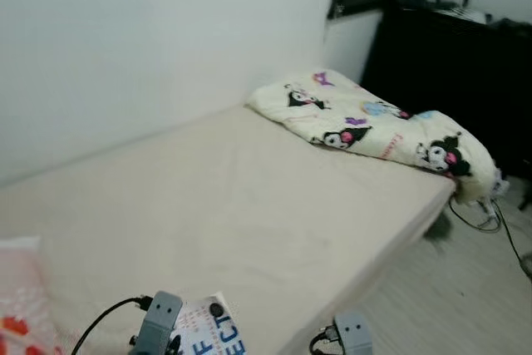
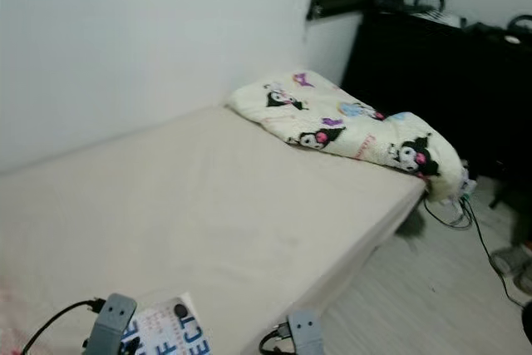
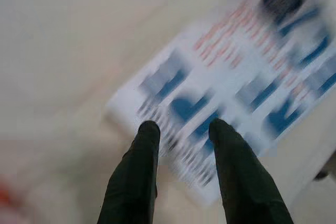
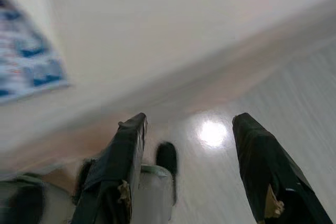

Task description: Clean up the room

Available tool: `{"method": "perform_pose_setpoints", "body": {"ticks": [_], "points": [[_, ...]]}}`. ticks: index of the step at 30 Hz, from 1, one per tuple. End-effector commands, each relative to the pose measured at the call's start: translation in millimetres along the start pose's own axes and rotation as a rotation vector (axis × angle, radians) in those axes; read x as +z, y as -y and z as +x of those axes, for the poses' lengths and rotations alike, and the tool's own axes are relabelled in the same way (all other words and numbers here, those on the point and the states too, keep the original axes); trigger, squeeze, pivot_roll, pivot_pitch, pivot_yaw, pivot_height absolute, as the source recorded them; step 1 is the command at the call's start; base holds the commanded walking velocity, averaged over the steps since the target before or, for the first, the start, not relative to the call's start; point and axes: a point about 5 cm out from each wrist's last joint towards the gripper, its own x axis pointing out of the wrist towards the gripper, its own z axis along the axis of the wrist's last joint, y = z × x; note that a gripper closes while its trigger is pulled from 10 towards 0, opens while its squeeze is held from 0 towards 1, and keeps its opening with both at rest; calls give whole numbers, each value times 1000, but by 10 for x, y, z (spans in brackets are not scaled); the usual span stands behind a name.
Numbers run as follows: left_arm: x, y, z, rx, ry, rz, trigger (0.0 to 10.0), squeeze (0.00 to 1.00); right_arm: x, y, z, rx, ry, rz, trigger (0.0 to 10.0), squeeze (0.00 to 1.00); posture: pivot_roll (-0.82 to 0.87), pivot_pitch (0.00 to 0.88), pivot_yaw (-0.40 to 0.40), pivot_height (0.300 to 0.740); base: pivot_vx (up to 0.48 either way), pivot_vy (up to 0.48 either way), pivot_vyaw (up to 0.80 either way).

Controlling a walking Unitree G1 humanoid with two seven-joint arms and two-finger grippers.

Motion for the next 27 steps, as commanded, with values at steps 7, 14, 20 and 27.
{"method": "perform_pose_setpoints", "body": {"ticks": [7,14,20,27], "points": [[33,42,12,-10,7,0,10000,0,-49,30,-21,-7,-21,-2,10000,0,-114,0,36,740,0,224,0],[64,53,12,-26,34,23,10000,0,-49,29,-20,-7,-21,-2,10000,0,-116,0,37,740,0,-96,0],[67,52,14,-27,33,26,10000,0,-47,25,-18,-6,-22,-2,10000,0,-115,0,36,740,0,-431,0],[58,60,12,-27,30,27,10000,0,-51,26,-20,-5,-23,-3,10000,0,-117,0,37,740,0,-407,0]]}}
